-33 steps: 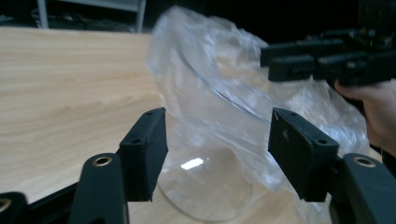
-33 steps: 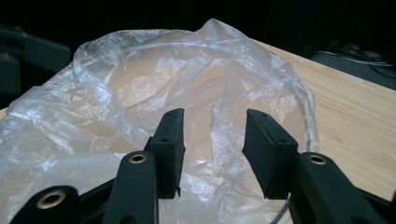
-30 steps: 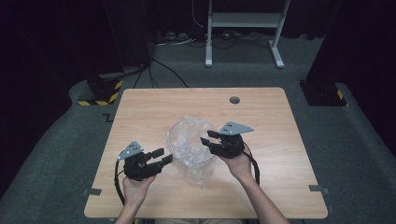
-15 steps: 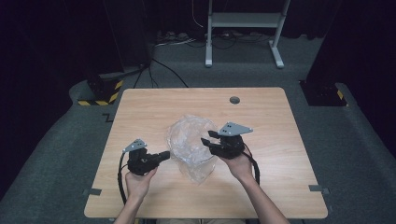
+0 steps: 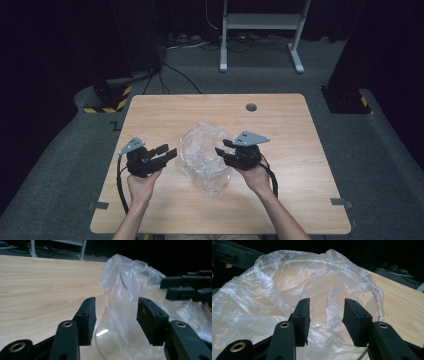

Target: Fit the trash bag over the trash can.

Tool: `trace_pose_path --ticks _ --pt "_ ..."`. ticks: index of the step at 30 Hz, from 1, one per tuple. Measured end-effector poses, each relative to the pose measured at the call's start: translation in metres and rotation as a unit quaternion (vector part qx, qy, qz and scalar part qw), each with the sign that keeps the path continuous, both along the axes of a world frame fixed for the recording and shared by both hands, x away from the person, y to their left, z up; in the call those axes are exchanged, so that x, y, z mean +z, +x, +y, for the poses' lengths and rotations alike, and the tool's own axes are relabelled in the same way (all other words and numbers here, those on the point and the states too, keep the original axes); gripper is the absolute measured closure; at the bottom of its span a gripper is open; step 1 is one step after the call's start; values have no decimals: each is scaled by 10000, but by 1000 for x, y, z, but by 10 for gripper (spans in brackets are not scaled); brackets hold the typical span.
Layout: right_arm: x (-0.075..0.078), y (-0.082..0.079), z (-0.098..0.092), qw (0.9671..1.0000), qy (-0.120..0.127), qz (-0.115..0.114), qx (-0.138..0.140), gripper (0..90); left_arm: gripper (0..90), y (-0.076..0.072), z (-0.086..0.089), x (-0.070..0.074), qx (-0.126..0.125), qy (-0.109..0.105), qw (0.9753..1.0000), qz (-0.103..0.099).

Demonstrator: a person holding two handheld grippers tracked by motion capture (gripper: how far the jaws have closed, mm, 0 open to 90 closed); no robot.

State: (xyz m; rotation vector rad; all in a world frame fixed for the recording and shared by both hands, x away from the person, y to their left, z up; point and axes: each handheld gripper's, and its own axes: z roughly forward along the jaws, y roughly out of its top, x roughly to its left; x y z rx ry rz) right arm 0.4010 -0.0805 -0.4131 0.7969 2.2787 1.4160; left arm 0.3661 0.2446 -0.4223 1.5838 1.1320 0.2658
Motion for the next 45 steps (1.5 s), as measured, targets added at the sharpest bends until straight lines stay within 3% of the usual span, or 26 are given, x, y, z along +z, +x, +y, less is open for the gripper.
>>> trace_pose_path --ticks 1,2,3,5,7,10,14,16,17,18,19,20,21,24,29,33,35,37,40,43,45 --pt "0 0 0 10000 -18 -8 -1 565 624 5 -2 -2 -74 -19 10000 51" --pt "0 0 0 10000 -18 -8 -1 565 624 9 -4 -4 -150 -62 9998 131" --pt "0 -1 0 10000 -29 -12 0 565 722 12 -6 -6 -223 -74 9995 189" --pt "0 -1 0 10000 -32 -14 3 565 769 17 -11 -11 -373 -66 9989 269" --pt "0 -1 0 10000 -40 -25 7 562 900 20 -15 -15 -485 -57 9983 309" --pt "0 -1 0 10000 -55 -22 -1 562 900 24 -17 -19 -522 43 9978 415" --pt "0 -1 0 10000 -70 -41 -6 560 900 24 -25 -23 -465 671 9955 480" --pt "0 -1 0 10000 -61 -37 -3 560 898 23 -24 -23 -287 742 9959 430" --pt "0 -1 0 10000 -65 -41 -1 560 859 22 -21 -22 -154 683 9967 422" --pt "0 -1 0 10000 -70 -43 2 559 749 22 -17 -21 -15 628 9973 379" --pt "0 -1 0 10000 -70 -43 2 559 749 21 -13 -18 110 515 9980 335" --pt "0 -1 0 10000 -71 -44 4 558 689 19 -9 -15 198 356 9988 262" --pt "0 -1 0 10000 -70 -50 6 558 566 18 -5 -12 280 213 9993 151" --pt "0 -1 0 10000 -58 -48 7 558 510 13 0 0 306 68 9994 -141" --pt "-1 -2 0 9999 -85 -118 17 559 376 8 -20 24 41 355 9978 -566" --pt "-1 -2 0 9998 -111 -140 17 559 327 12 -45 39 -315 662 9962 -474" --pt "-1 -2 0 9998 -113 -141 17 558 321 17 -56 43 -438 1013 9930 -423" --pt "-1 -2 0 9998 -119 -142 17 556 308 21 -67 42 -467 1441 9879 -333" --pt "-1 -3 0 9998 -131 -156 27 553 292 28 -79 38 -353 2096 9770 -198" --pt "-1 -3 0 9998 -136 -160 29 549 291 34 -85 32 -111 2576 9662 -23" --pt "-1 -3 1 9997 -148 -171 11 548 288 37 -83 32 46 2618 9651 37"
